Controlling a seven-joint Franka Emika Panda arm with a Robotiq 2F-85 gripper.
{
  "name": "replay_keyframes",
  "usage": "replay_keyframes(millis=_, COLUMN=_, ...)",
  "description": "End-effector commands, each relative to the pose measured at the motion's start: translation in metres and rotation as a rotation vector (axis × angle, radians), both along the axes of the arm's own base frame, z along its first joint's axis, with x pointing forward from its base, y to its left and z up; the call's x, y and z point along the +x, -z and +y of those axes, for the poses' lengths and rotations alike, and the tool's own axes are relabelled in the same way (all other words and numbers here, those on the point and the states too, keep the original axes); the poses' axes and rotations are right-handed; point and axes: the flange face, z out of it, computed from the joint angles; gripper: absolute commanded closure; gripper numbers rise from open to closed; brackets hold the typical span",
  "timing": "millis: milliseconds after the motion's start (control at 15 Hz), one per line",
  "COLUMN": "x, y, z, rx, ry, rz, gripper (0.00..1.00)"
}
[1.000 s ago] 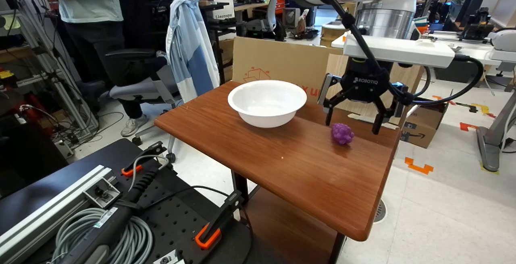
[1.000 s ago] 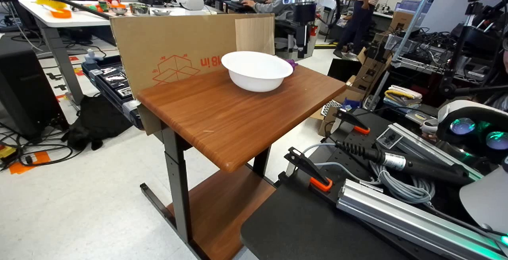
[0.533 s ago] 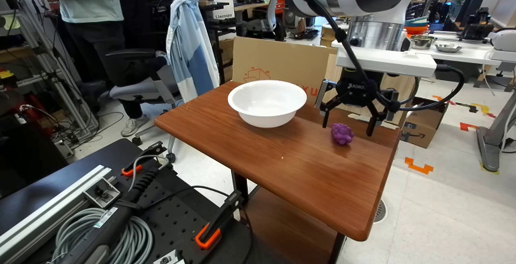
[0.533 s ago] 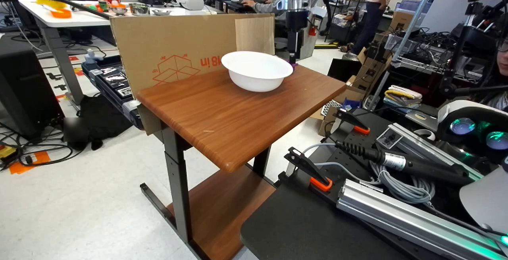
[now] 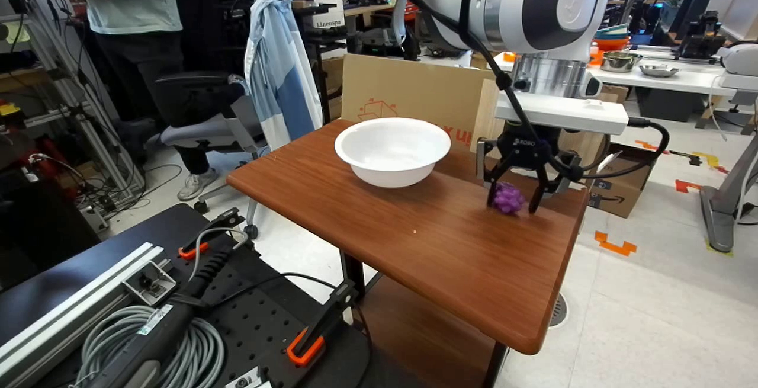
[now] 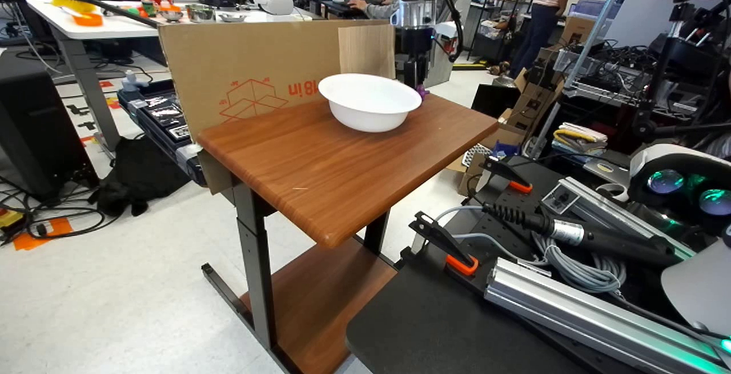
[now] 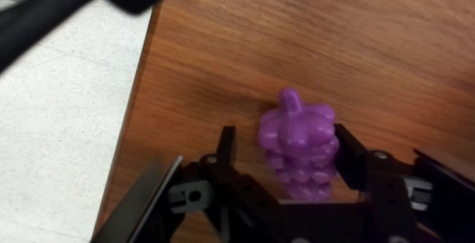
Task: Put the plastic grape inside the white dish
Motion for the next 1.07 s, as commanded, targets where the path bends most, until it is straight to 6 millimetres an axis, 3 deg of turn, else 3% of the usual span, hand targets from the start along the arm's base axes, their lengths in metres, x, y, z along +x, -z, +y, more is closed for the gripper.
replay_keyframes(millis=0, x=0.009, y=0.002, z=-0.012, rx=-0.018, ry=0.03, rz=-0.008, gripper=0.66)
replay_keyframes(millis=133, x=0.009, y=-0.004, z=-0.016, rx=-0.021, ry=0.042, rz=-0.022, gripper=0.81)
replay_keyframes(millis=333, x=0.005, y=-0.014, z=-0.017, rx=-0.017, ry=0.06, rz=-0.037, gripper=0.83)
replay_keyframes(millis=533, x=0.003, y=-0.044, z=-0.005, rx=-0.012, ry=0.036, rz=-0.091, gripper=0.83)
replay_keyframes(millis=800, x=0.006, y=-0.098, z=0.034, rx=-0.029, ry=-0.039, rz=-0.24, gripper=0.83)
replay_keyframes(millis=1000, x=0.009, y=-0.12, z=0.078, rx=-0.015, ry=-0.083, rz=-0.27, gripper=0.83)
